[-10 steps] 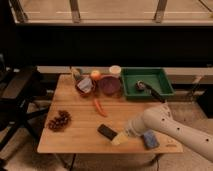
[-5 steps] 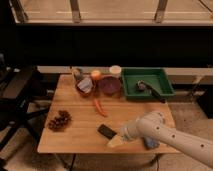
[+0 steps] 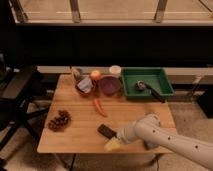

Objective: Place eraser in paper cup

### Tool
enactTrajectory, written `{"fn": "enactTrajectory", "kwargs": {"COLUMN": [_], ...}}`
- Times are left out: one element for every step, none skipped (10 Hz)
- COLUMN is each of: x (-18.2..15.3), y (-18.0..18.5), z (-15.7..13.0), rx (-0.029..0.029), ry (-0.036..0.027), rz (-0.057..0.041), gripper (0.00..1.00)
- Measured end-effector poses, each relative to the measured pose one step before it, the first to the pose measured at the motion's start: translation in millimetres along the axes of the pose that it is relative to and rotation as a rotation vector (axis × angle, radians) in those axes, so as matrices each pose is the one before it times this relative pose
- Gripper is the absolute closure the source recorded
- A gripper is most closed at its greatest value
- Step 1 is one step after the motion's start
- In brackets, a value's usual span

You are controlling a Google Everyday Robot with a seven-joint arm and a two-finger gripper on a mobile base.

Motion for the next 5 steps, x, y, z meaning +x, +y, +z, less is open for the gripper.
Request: {"fn": "enactTrajectory", "kwargs": {"x": [1.26, -0.33, -0.96, 0.05, 0.15], "y": [2.54, 2.18, 1.27, 1.38, 0.68], "z": [3.59, 2.58, 1.88, 1.72, 0.73], "rx": [-0.00935, -0.00718, -0.00566, -0.00690, -0.00345], "ry": [0.00041, 0.00058, -0.00093, 0.00351, 0.00290], "rz": [-0.00385, -0.00509, -0.00561, -0.00232, -0.00075], "gripper": [0.20, 0.23, 0.30, 0.43, 0.52]}}
